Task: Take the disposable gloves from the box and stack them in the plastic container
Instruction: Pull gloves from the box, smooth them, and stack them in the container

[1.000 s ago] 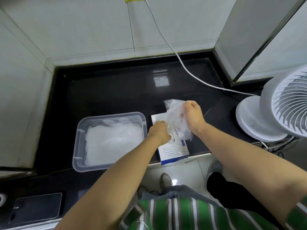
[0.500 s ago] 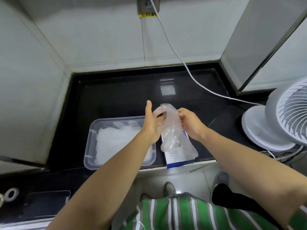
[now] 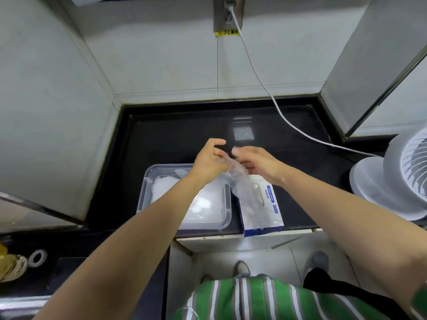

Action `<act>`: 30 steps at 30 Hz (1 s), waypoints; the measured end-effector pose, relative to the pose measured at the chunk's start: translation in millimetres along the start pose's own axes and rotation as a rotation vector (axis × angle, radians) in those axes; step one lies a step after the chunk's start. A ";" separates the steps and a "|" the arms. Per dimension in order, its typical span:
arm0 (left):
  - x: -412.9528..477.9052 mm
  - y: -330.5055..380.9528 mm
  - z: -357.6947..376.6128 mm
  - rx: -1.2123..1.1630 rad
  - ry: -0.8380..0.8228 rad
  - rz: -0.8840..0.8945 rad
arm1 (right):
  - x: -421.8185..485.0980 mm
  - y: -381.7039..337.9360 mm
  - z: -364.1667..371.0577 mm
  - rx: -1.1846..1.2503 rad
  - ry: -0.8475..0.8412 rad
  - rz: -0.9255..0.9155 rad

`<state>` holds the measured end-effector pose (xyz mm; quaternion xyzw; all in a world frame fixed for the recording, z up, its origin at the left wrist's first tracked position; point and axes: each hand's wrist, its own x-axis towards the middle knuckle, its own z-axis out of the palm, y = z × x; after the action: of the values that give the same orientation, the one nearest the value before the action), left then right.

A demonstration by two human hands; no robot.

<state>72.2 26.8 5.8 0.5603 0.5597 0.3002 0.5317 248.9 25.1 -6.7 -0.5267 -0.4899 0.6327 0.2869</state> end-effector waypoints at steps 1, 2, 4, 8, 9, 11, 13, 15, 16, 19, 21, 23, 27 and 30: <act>-0.6 -0.6 -2.7 -0.001 0.020 -0.002 | 1.4 -3.6 5.3 -0.077 0.001 -0.028; -1.7 -2.0 -6.8 -0.011 0.054 -0.013 | 3.7 -5.7 11.1 -0.111 0.015 -0.046; -4.8 -7.2 -16.0 -0.066 0.112 -0.036 | 8.0 -7.6 20.8 -0.093 0.016 -0.060; -12.3 -19.0 -37.4 -0.107 0.164 -0.048 | 8.2 -18.5 40.5 -0.021 -0.173 -0.009; -13.5 -19.2 -41.0 -0.105 0.169 -0.046 | 8.3 -20.0 44.4 -0.055 -0.213 -0.013; -17.6 -18.1 -47.3 -0.098 0.211 -0.048 | 13.4 -19.0 53.3 -0.154 -0.198 -0.049; -25.3 -17.4 -51.3 -0.210 0.262 -0.065 | 18.1 -19.4 63.4 -0.152 -0.089 -0.103; -33.7 -21.9 -54.7 -0.319 0.229 -0.124 | 21.1 -21.9 73.0 -0.006 0.005 -0.118; -37.0 -27.4 -58.8 -0.321 0.164 -0.167 | 22.0 -24.8 78.9 0.080 0.047 -0.110; -45.2 -48.0 -69.6 -0.395 -0.055 -0.300 | 25.2 -29.6 96.8 0.314 0.140 -0.077; -49.1 -59.9 -74.0 -0.570 -0.031 -0.313 | 27.9 -29.3 107.3 0.408 0.156 -0.066; -53.1 -66.7 -77.3 -0.717 0.061 -0.339 | 27.3 -28.5 116.2 0.438 0.162 -0.033; -61.7 -67.1 -83.7 -0.616 0.181 -0.402 | 31.7 -18.7 123.8 0.357 0.127 0.026; -65.2 -65.5 -92.4 -0.432 0.274 -0.362 | 37.8 -14.6 118.1 0.291 0.011 0.018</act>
<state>-46.6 -23.5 -14.9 0.2800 0.6400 0.3855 0.6028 124.1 26.0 -11.9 -0.4874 -0.3866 0.6968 0.3570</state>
